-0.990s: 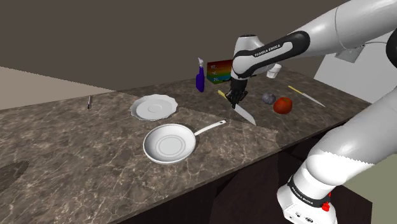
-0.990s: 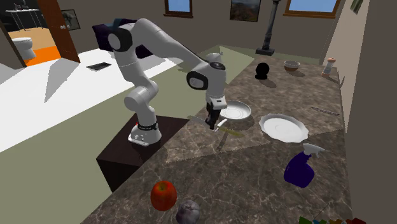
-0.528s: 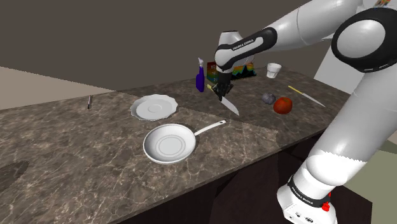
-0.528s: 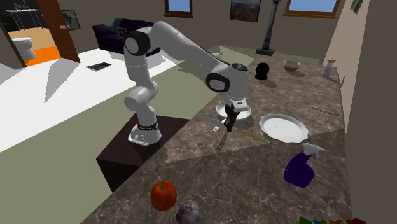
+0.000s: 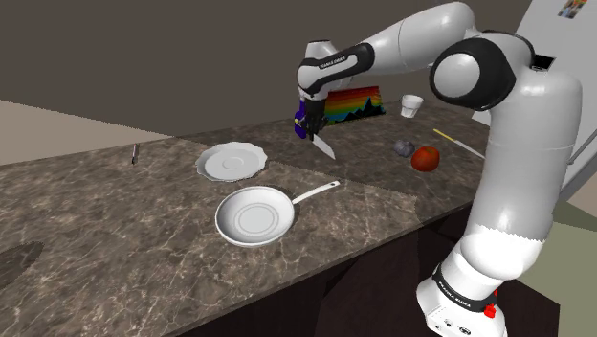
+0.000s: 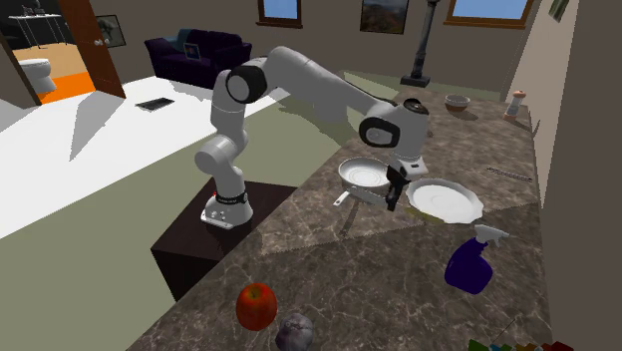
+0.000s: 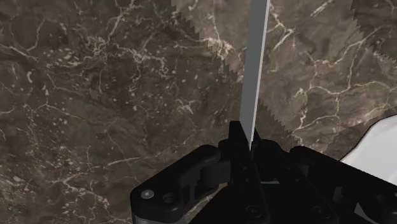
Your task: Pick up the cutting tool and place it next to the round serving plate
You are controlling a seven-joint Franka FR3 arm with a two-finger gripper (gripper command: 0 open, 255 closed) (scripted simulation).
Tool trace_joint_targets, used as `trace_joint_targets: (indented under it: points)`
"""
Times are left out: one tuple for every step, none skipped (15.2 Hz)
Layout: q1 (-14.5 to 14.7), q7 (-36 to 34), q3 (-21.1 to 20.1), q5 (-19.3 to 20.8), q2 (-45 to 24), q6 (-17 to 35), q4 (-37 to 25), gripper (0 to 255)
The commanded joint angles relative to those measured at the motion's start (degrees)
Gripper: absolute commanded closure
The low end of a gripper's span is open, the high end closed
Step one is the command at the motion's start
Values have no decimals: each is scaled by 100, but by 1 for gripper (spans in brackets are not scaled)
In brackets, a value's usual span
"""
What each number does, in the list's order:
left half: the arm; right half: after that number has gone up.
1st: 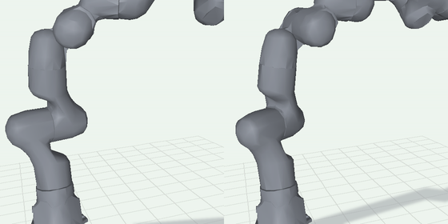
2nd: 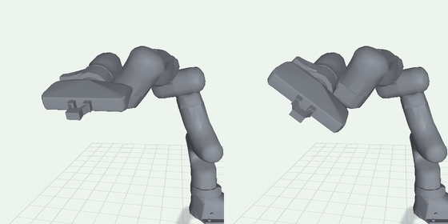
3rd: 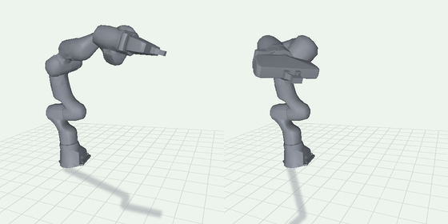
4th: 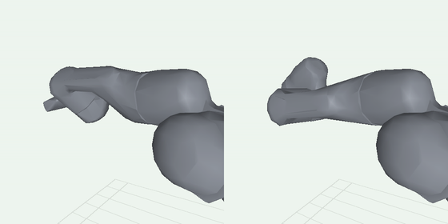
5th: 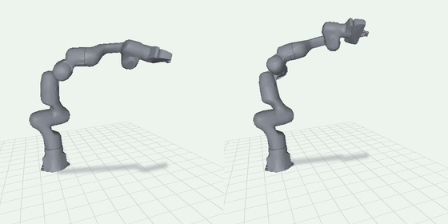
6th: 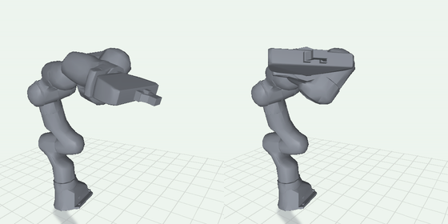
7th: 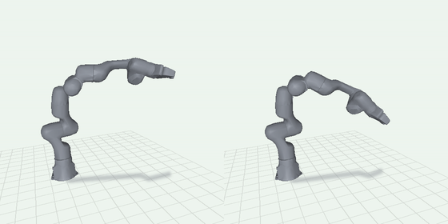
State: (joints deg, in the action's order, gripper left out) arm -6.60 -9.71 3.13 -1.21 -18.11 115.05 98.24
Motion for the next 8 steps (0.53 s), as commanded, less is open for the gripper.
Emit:
trace_joint_targets:
  points:
    - [-4,-13,-12,-22,-534,-253,-787,255]
    - [-4,-25,-19,-31,-790,-392,-1181,255]
    - [-5,-38,-26,-39,-1058,-544,-1602,255]
    - [-7,-51,-33,-47,-1342,-713,-2054,255]
    - [-10,-64,-40,-54,-1647,-903,-2549,255]
    - [-14,-79,-46,-62,-1981,-1120,-3100,255]
    - [-27,-104,-58,-73,-2586,-1537,-4122,255]
    - [-26,-103,-59,-73,-2583,-1458,-4040,255]
